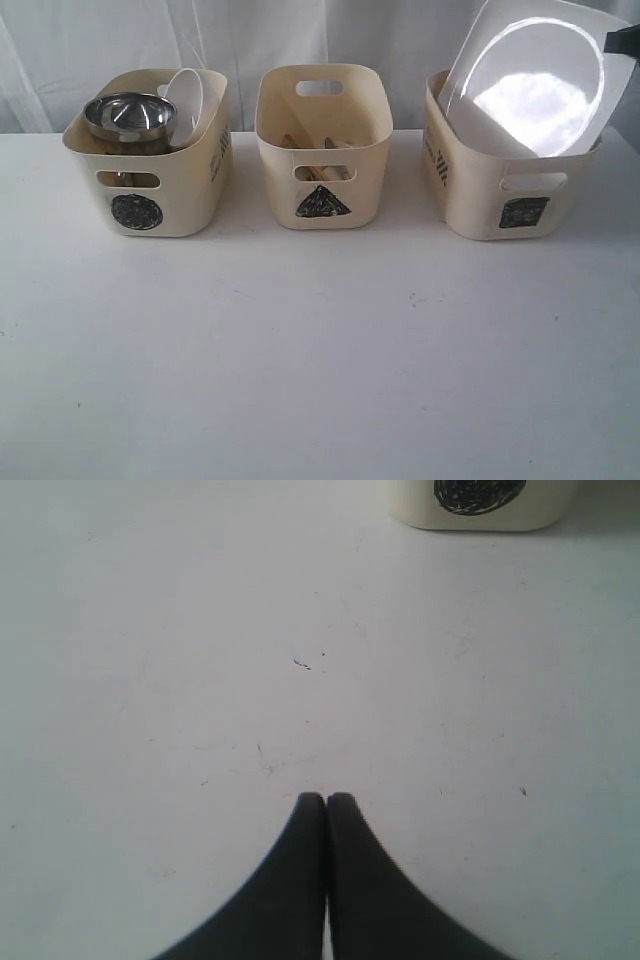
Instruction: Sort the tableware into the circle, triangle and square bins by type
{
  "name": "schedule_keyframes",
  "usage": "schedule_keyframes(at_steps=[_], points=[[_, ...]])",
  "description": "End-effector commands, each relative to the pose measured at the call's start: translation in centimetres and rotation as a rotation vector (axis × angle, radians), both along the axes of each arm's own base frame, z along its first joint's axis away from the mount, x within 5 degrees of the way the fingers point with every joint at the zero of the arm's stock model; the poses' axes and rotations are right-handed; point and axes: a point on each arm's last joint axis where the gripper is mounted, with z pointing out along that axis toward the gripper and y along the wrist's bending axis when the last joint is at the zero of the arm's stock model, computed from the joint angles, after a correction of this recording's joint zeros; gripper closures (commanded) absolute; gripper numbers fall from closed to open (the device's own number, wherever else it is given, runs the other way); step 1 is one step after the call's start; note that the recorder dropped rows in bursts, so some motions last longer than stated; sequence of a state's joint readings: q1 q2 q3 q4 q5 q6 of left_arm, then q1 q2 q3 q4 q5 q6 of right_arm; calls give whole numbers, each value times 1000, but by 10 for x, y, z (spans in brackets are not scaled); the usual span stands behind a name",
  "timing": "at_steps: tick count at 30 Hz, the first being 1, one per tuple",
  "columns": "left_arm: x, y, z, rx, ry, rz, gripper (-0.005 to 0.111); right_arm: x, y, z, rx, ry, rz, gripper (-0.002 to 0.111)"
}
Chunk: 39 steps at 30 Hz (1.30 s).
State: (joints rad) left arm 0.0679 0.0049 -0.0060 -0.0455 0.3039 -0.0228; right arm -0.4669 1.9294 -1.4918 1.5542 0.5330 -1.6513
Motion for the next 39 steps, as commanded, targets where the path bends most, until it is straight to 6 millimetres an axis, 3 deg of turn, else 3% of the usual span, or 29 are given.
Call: schedule_keyframes(at_steps=[1,15,18,19,20,23,28,34,37,38,39], points=[[0,0,-1,-6,-4,1,107,5,7,3,31,-24,13,108],[0,0,-1,-6,-4,1,107,13,6,-28,133,41,20,106],[0,0,-1,-6,-4,1,107,13,9,-27,147,37,52,86],[0,0,-1,-6,-4,1,107,13,9,-27,162,38,52,72],[0,0,-1,-6,-4,1,107,13,9,-27,179,41,46,65],[0,0,-1,-6,-4,1,107,13,10,-27,214,45,39,53],[0,0,-1,-6,-4,1,107,10,14,-16,221,22,74,53],[0,0,-1,-6,-4,1,107,-13,21,49,141,-104,36,55],[0,0,-1,-6,-4,1,107,-30,31,84,353,-137,14,74],[0,0,-1,-6,-4,1,107,-37,36,92,425,-110,15,92],[0,0,-1,-6,-2,0,107,-39,38,93,433,-93,25,102]])
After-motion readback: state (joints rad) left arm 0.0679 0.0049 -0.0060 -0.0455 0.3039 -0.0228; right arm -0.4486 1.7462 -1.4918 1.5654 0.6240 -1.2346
